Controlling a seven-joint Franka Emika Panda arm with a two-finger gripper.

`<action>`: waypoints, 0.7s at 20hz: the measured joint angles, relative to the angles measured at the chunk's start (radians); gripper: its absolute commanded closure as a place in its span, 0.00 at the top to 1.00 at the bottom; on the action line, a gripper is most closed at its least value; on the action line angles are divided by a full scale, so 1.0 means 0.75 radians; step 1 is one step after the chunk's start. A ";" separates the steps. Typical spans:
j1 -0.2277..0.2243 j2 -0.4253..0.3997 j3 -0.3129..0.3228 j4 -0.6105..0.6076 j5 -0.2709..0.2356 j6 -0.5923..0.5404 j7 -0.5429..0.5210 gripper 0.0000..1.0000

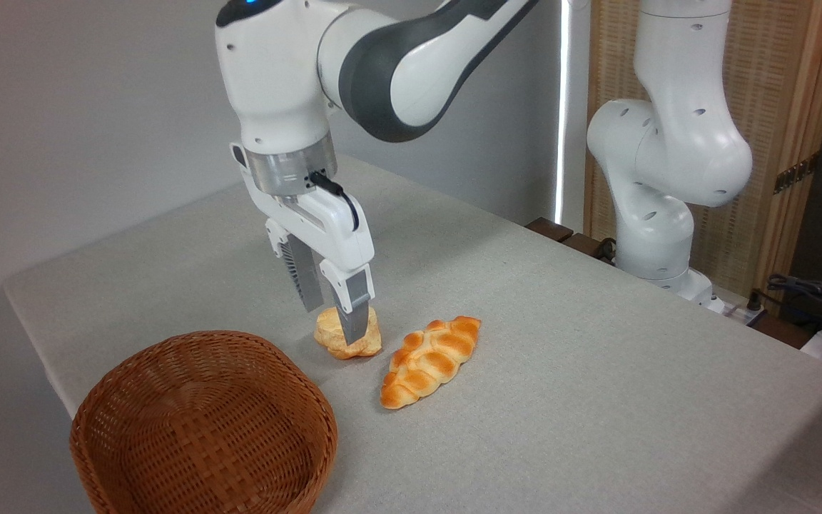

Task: Put bread into the basket
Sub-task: 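Lower the open gripper around the round bun, then close the gripper on the round bun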

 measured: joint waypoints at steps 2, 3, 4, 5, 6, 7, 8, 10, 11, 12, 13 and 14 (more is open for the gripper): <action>-0.019 0.001 0.000 -0.018 0.000 0.001 0.004 1.00; -0.029 0.002 0.000 -0.022 -0.002 0.001 0.004 1.00; -0.039 0.005 0.000 -0.025 -0.004 0.001 0.004 1.00; -0.049 0.011 -0.001 -0.029 -0.005 0.001 0.004 1.00; -0.061 0.019 -0.001 -0.033 -0.005 0.001 0.004 1.00; -0.071 0.029 -0.001 -0.035 -0.005 0.001 0.004 1.00; -0.078 0.039 -0.001 -0.035 -0.005 0.002 0.004 1.00; -0.082 0.057 -0.001 -0.035 -0.005 0.002 0.004 1.00; -0.082 0.065 -0.001 -0.035 -0.005 0.002 0.004 1.00; -0.082 0.073 0.000 -0.035 -0.004 0.002 0.004 1.00; -0.082 0.079 0.000 -0.035 -0.004 0.003 0.004 1.00; -0.082 0.084 0.000 -0.035 -0.004 0.004 0.004 1.00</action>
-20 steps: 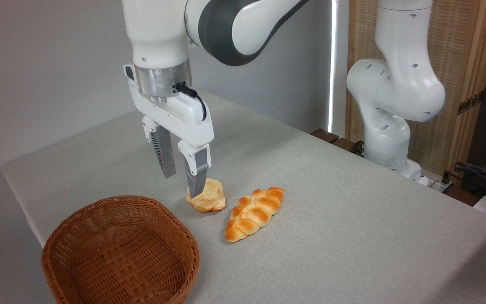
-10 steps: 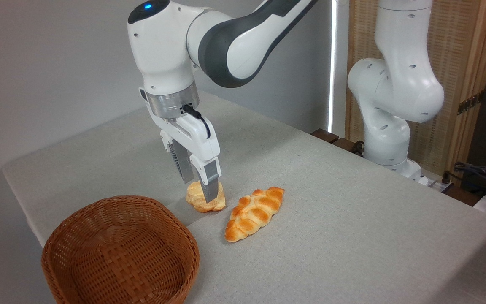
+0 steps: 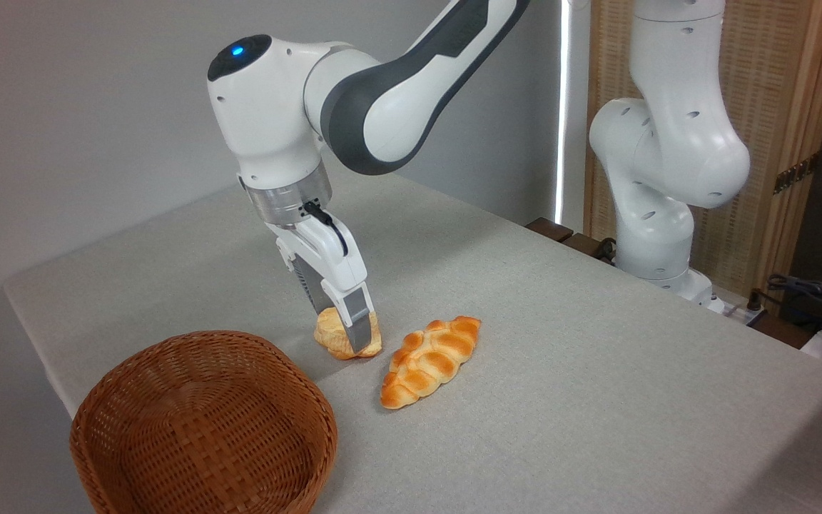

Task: Put bread into the basket
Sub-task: 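Close the gripper on the round bun, then lift the bun and carry it over the wicker basket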

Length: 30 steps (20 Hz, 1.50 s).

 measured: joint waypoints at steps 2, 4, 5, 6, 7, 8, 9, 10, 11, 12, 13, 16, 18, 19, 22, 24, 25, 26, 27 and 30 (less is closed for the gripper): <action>0.000 0.006 0.001 0.000 0.001 0.000 0.000 1.00; 0.000 0.014 0.001 0.004 0.001 0.003 0.000 0.88; 0.000 0.020 0.001 0.010 0.001 0.006 0.000 0.73; 0.000 0.026 0.001 0.017 0.001 0.007 0.000 0.61; 0.000 0.031 0.001 0.025 0.001 0.007 0.000 0.58; 0.000 0.036 0.001 0.031 0.001 0.007 0.002 0.58; 0.000 0.038 0.001 0.035 0.001 0.008 0.008 0.58; 0.000 0.039 0.001 0.037 0.001 0.008 0.020 0.58; 0.000 0.040 0.002 0.037 0.001 0.008 0.024 0.58; 0.000 0.040 0.002 0.037 0.001 0.008 0.026 0.58; 0.000 0.040 0.002 0.037 0.001 0.008 0.026 0.58; 0.000 0.040 0.002 0.037 0.001 0.008 0.026 0.58; 0.000 0.040 0.002 0.042 0.001 0.009 0.026 0.58; 0.000 0.040 0.004 0.054 0.001 0.012 0.026 0.58; 0.012 0.042 0.015 0.128 0.000 0.017 0.026 0.59; 0.023 0.042 0.027 0.170 0.000 0.017 0.026 0.60; 0.027 0.042 0.035 0.184 -0.003 0.017 0.026 0.60; 0.030 0.043 0.041 0.196 -0.009 0.017 0.026 0.60; 0.033 0.044 0.045 0.210 -0.018 0.017 0.026 0.60; 0.034 0.047 0.064 0.249 -0.036 0.017 0.027 0.60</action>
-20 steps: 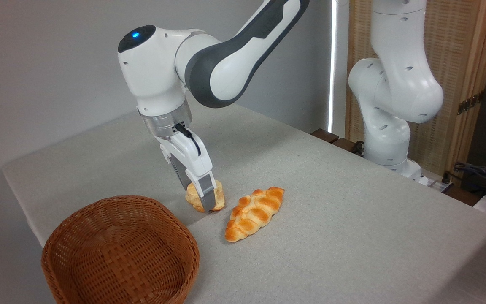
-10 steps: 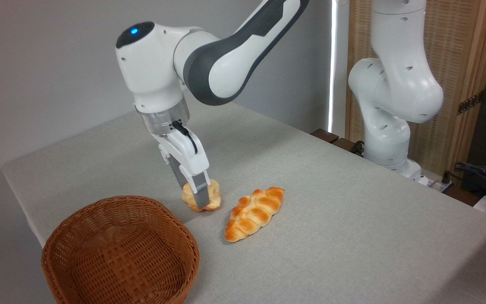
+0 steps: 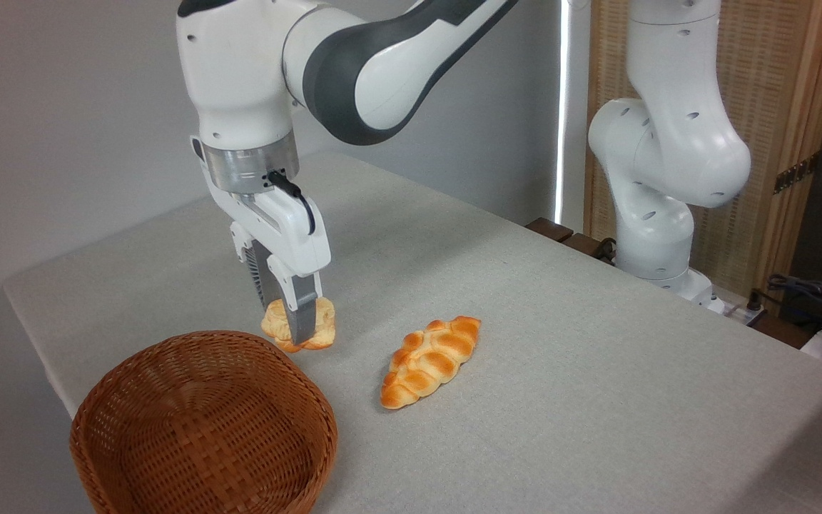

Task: Put bread into the basket
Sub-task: 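Lift the bun and carry it over the wicker basket, then open the gripper to release the bun into the basket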

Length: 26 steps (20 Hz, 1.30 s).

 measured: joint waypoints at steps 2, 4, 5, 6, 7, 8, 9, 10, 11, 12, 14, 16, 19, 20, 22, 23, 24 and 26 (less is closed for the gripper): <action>0.000 0.009 0.013 0.031 -0.001 0.000 0.002 0.64; 0.000 0.032 0.017 0.074 -0.001 0.013 0.004 0.73; 0.000 0.046 0.017 0.094 -0.001 0.040 0.004 0.87; 0.000 0.060 0.017 0.109 -0.001 0.072 0.004 1.00; 0.000 0.072 0.018 0.121 -0.001 0.101 0.004 1.00; 0.000 0.082 0.020 0.128 -0.001 0.123 0.004 1.00; 0.001 0.093 0.030 0.136 -0.001 0.144 0.004 1.00; 0.001 0.098 0.036 0.139 -0.001 0.154 0.004 1.00; 0.002 0.102 0.041 0.143 -0.001 0.164 0.004 1.00; 0.002 0.105 0.043 0.150 -0.001 0.168 0.004 1.00; 0.002 0.112 0.044 0.165 -0.002 0.170 0.004 1.00; 0.002 0.119 0.044 0.177 -0.003 0.170 0.004 1.00; 0.001 0.124 0.044 0.186 -0.004 0.170 0.004 1.00; 0.002 0.125 0.044 0.187 -0.004 0.170 0.004 1.00; 0.002 0.125 0.045 0.188 -0.004 0.170 0.004 1.00; 0.001 0.125 0.045 0.188 -0.004 0.170 0.004 1.00; 0.002 0.125 0.045 0.188 -0.004 0.170 0.004 1.00; 0.002 0.125 0.045 0.191 -0.004 0.170 0.004 1.00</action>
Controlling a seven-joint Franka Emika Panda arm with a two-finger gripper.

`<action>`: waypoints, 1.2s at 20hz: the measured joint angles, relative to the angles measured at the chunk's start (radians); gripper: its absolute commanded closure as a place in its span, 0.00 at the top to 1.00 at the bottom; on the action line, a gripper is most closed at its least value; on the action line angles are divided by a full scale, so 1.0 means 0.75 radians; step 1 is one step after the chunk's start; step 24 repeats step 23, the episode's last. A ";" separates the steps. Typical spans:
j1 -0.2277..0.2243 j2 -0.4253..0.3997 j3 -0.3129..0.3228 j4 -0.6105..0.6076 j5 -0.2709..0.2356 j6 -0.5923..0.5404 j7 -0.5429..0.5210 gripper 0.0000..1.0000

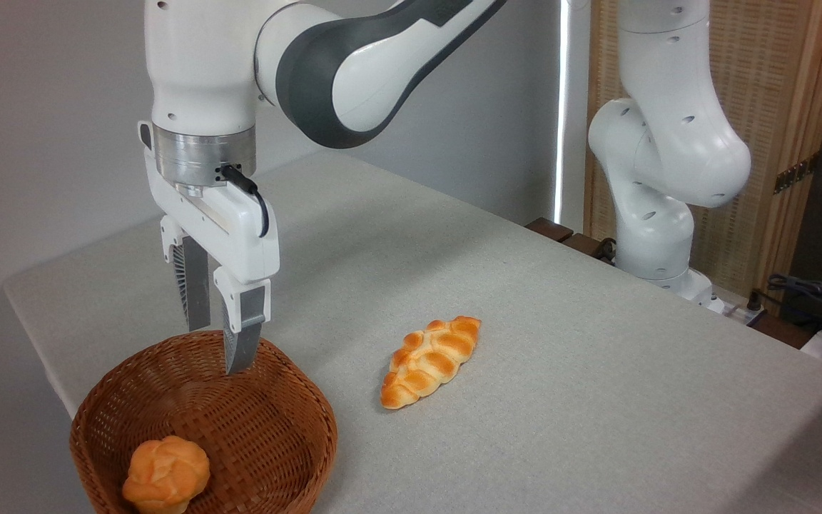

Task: Put bread into the basket

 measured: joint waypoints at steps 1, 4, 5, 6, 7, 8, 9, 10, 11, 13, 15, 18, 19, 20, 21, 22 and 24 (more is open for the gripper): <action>0.000 0.000 0.001 0.003 0.000 0.000 0.000 1.00; 0.002 -0.010 0.012 0.008 0.000 -0.040 -0.004 1.00; 0.003 -0.017 0.017 0.008 0.000 -0.077 -0.004 1.00; 0.003 -0.023 0.019 0.008 0.000 -0.117 -0.004 1.00; 0.003 -0.029 0.020 0.009 0.000 -0.156 -0.004 1.00; 0.003 -0.034 0.020 0.009 0.000 -0.191 -0.004 1.00; 0.003 -0.037 0.020 0.009 0.000 -0.217 -0.004 1.00; 0.003 -0.038 0.020 0.008 0.000 -0.232 -0.004 1.00; 0.003 -0.039 0.020 0.008 0.000 -0.241 -0.004 1.00; 0.002 -0.039 0.020 0.007 0.000 -0.252 -0.004 1.00; 0.002 -0.043 0.020 0.002 0.000 -0.252 -0.003 1.00; 0.002 -0.077 0.020 -0.029 0.017 -0.252 -0.001 1.00; 0.002 -0.094 0.020 -0.042 0.028 -0.252 -0.001 1.00; 0.002 -0.122 0.020 -0.061 0.037 -0.252 -0.001 1.00; 0.002 -0.143 0.020 -0.076 0.041 -0.252 -0.001 1.00; 0.002 -0.160 0.020 -0.088 0.044 -0.252 -0.001 1.00; 0.002 -0.178 0.020 -0.101 0.052 -0.252 -0.001 1.00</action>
